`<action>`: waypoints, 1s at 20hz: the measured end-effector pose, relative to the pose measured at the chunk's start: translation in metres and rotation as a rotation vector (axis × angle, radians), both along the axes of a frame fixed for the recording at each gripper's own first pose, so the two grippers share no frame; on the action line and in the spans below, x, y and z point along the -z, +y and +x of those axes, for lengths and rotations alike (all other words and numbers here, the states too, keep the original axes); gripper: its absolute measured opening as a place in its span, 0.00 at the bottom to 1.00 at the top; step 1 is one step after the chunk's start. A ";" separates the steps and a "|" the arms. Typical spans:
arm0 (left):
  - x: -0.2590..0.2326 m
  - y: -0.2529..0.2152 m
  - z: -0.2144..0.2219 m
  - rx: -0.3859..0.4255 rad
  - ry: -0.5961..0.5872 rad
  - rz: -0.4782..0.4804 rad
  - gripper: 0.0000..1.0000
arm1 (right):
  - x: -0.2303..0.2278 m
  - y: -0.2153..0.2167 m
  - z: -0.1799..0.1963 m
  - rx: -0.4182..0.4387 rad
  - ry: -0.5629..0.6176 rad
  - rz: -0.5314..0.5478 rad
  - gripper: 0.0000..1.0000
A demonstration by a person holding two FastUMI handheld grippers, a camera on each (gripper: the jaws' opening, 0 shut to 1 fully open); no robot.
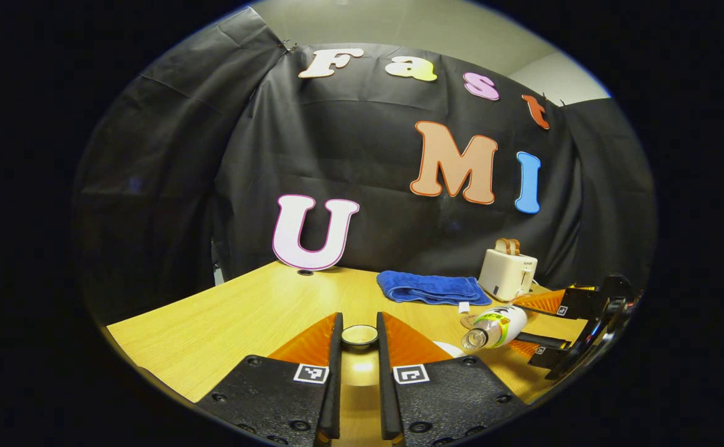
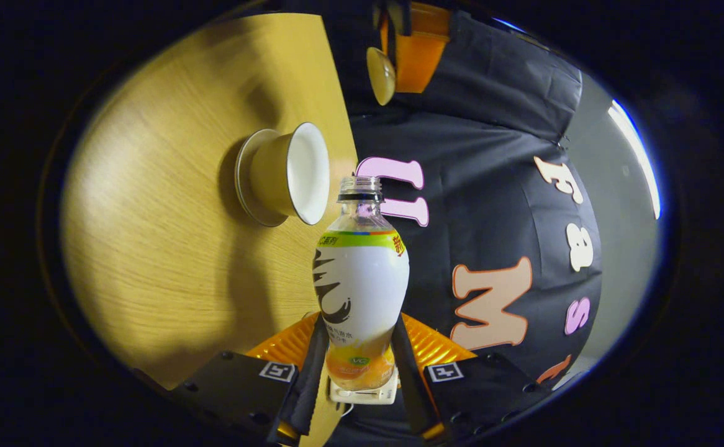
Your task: Open the teacup lid with one hand, grasp the water bottle and pour water into the teacup with the other hand; after pouring, place the water bottle on the coaster and then close the teacup lid.
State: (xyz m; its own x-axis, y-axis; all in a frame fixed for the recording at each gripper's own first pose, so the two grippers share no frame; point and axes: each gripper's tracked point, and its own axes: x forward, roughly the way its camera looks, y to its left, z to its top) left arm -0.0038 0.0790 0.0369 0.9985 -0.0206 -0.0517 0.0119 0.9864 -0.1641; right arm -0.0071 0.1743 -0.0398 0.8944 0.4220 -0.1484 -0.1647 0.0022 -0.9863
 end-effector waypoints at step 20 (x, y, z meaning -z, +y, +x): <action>-0.020 -0.034 0.000 0.055 -0.029 0.076 0.23 | -0.021 -0.038 0.082 0.246 0.463 0.962 0.62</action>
